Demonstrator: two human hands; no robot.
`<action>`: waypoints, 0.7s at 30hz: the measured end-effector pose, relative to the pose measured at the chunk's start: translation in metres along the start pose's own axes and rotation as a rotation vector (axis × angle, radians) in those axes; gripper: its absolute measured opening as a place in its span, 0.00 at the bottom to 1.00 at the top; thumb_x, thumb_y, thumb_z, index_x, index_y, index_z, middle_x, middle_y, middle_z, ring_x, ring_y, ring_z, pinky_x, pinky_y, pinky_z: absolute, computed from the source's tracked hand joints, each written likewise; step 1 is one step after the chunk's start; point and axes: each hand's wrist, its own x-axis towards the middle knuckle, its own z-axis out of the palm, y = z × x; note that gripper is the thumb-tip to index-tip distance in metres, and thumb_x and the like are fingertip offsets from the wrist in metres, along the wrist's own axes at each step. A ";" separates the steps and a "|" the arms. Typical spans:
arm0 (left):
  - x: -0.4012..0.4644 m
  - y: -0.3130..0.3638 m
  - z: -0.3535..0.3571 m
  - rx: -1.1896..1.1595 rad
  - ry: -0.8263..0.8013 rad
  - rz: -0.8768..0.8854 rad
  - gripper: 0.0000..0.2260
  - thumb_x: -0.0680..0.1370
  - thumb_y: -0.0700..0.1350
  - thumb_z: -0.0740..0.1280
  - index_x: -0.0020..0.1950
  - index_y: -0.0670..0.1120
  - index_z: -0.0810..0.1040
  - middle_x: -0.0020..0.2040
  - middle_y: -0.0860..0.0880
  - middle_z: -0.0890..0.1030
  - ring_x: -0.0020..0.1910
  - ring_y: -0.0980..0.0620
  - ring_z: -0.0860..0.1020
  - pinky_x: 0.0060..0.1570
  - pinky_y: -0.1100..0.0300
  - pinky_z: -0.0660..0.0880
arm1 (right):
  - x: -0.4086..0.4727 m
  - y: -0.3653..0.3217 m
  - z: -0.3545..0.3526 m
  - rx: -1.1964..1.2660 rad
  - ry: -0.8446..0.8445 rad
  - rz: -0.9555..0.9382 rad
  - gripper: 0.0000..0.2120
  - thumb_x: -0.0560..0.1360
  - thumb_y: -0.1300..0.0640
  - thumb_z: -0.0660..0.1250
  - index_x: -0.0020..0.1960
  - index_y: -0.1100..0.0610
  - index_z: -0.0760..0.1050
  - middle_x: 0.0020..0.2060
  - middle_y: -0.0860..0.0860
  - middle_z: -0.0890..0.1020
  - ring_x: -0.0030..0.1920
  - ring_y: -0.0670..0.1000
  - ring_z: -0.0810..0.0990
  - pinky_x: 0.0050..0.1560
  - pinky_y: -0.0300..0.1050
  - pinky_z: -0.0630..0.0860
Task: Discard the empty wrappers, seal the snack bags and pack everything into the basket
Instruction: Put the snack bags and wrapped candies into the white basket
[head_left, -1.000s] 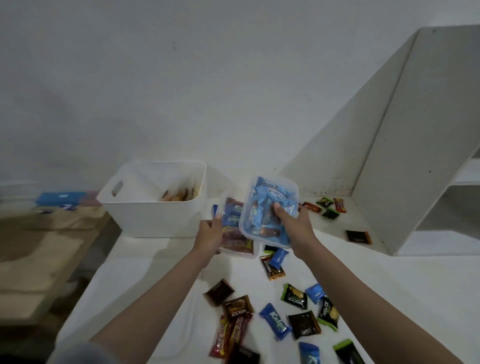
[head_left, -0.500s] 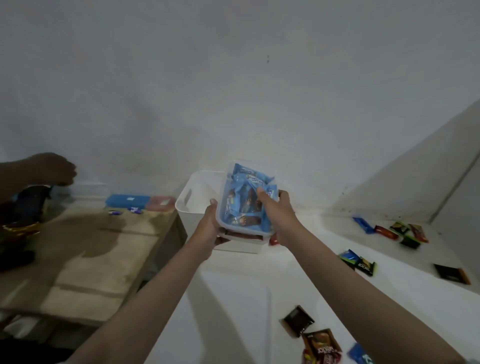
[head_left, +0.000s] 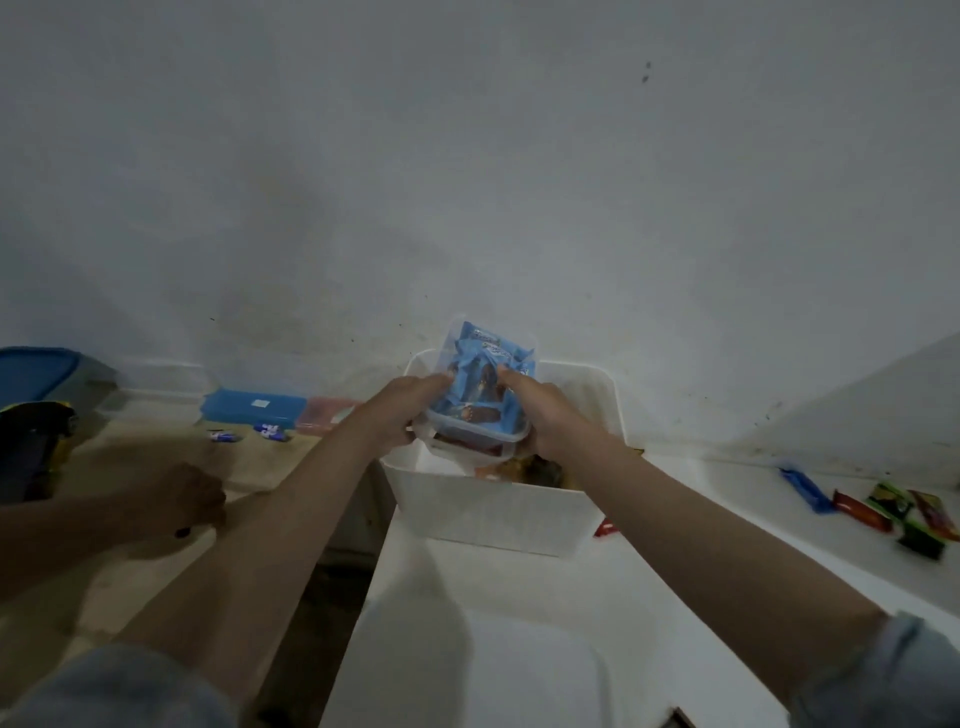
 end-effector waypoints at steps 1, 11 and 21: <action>0.023 -0.008 -0.003 0.042 0.001 -0.013 0.31 0.63 0.66 0.71 0.58 0.46 0.77 0.55 0.45 0.82 0.53 0.46 0.80 0.59 0.51 0.74 | 0.013 0.006 0.004 -0.016 0.002 0.023 0.25 0.70 0.42 0.70 0.59 0.57 0.74 0.52 0.55 0.83 0.49 0.57 0.83 0.48 0.55 0.81; 0.086 -0.049 0.000 0.756 0.010 -0.101 0.14 0.75 0.46 0.68 0.56 0.39 0.75 0.54 0.41 0.78 0.53 0.43 0.79 0.52 0.54 0.77 | 0.110 0.079 0.008 -0.366 -0.218 0.358 0.33 0.62 0.37 0.69 0.62 0.52 0.72 0.58 0.56 0.80 0.57 0.61 0.79 0.56 0.68 0.73; 0.110 -0.068 0.017 1.181 0.122 -0.075 0.18 0.73 0.42 0.68 0.62 0.40 0.74 0.61 0.42 0.77 0.61 0.43 0.76 0.58 0.52 0.75 | 0.115 0.091 0.015 -0.325 -0.255 0.285 0.11 0.78 0.49 0.63 0.58 0.51 0.73 0.58 0.50 0.80 0.58 0.52 0.78 0.63 0.51 0.73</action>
